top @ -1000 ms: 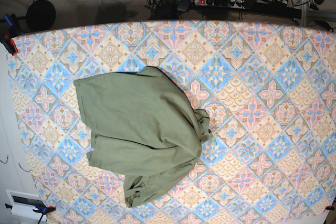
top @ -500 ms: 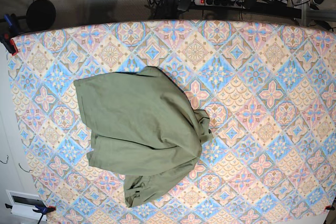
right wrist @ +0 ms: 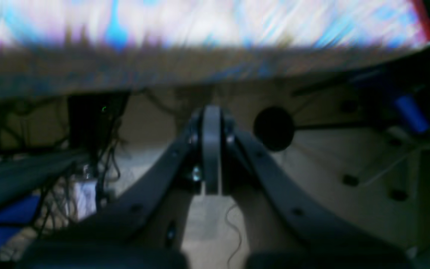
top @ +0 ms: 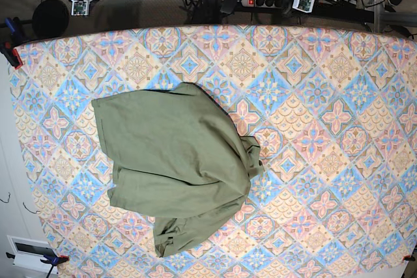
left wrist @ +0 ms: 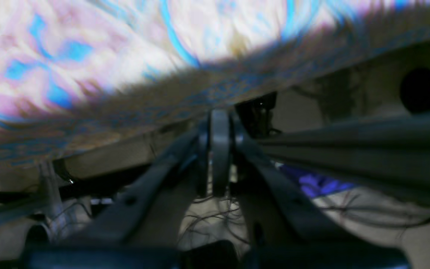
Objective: Layout the t-shirt on the table in an organized manner, then fold the t-shirt properly
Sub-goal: 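Lower both grippers toward the green t-shirt and grasp its edges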
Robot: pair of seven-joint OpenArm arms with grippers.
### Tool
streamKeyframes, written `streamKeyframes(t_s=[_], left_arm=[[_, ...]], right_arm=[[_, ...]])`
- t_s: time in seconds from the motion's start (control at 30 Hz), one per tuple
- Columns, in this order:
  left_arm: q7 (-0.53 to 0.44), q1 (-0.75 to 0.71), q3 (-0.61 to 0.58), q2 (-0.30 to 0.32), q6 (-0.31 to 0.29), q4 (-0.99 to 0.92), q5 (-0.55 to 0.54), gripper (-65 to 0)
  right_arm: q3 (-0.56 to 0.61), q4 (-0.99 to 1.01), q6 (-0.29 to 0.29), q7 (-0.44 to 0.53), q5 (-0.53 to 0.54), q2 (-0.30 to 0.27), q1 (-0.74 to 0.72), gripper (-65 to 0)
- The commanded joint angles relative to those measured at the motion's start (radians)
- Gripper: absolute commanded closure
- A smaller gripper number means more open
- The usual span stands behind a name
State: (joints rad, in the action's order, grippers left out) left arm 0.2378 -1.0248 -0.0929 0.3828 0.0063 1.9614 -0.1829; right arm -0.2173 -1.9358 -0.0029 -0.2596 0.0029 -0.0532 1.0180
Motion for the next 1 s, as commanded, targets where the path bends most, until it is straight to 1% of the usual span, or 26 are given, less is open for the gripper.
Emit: streamKeyframes(t_s=[0.0, 0.1, 0.23, 0.43, 0.53, 0.6, 0.7, 0.73, 0.8, 0.87, 0.97], left_arm=[[0.005, 0.002, 0.003, 0.014, -0.004, 0.048, -0.023, 0.0], [0.065, 0.045, 0.002, 0.034, -0.004, 0.079, -0.079, 0.0], [0.151, 0.151, 0.005, 0.034, -0.004, 0.079, -0.137, -0.1], [0.252, 0.314, 0.005, 0.028, -0.001, 0.083, -0.151, -0.1], [0.315, 0.406, 0.005, 0.021, -0.001, 0.083, -0.151, -0.2], [0.371, 0.467, 0.006, -0.003, -0.001, 0.083, -0.151, -0.2], [0.447, 0.562, 0.006, -0.021, -0.001, 0.082, -0.151, -0.3], [0.469, 0.593, 0.006, -0.032, -0.001, 0.08, -0.151, -0.7], [0.515, 0.647, 0.006, -0.055, -0.001, 0.08, -0.151, -3.7], [0.552, 0.687, 0.006, -0.072, -0.001, 0.08, -0.151, -8.1], [0.576, 0.711, 0.006, -0.094, -0.001, 0.08, -0.151, -14.2]], right_arm=[[-0.001, -0.015, -0.001, 0.01, -0.002, -0.003, 0.026, 0.0], [0.02, -0.02, -0.001, 0.012, -0.004, -0.003, 0.031, 0.0], [0.077, -0.035, -0.001, 0.009, -0.004, -0.004, -0.008, 0.0], [0.166, -0.035, -0.001, 0.006, -0.004, -0.004, -0.11, 0.0], [0.229, -0.035, -0.001, -0.004, -0.004, -0.004, -0.176, 0.0], [0.273, -0.035, -0.001, -0.05, -0.004, -0.004, -0.224, 0.0], [0.338, -0.035, -0.001, -0.148, -0.005, -0.004, -0.308, -0.1], [0.359, -0.035, -0.001, -0.182, -0.005, -0.004, -0.336, -1.0], [0.394, -0.035, -0.001, -0.244, -0.005, -0.004, -0.397, -4.0], [0.414, -0.035, -0.001, -0.292, -0.005, -0.004, -0.449, -7.4], [0.414, -0.034, -0.001, -0.343, -0.005, -0.004, -0.522, -11.3]])
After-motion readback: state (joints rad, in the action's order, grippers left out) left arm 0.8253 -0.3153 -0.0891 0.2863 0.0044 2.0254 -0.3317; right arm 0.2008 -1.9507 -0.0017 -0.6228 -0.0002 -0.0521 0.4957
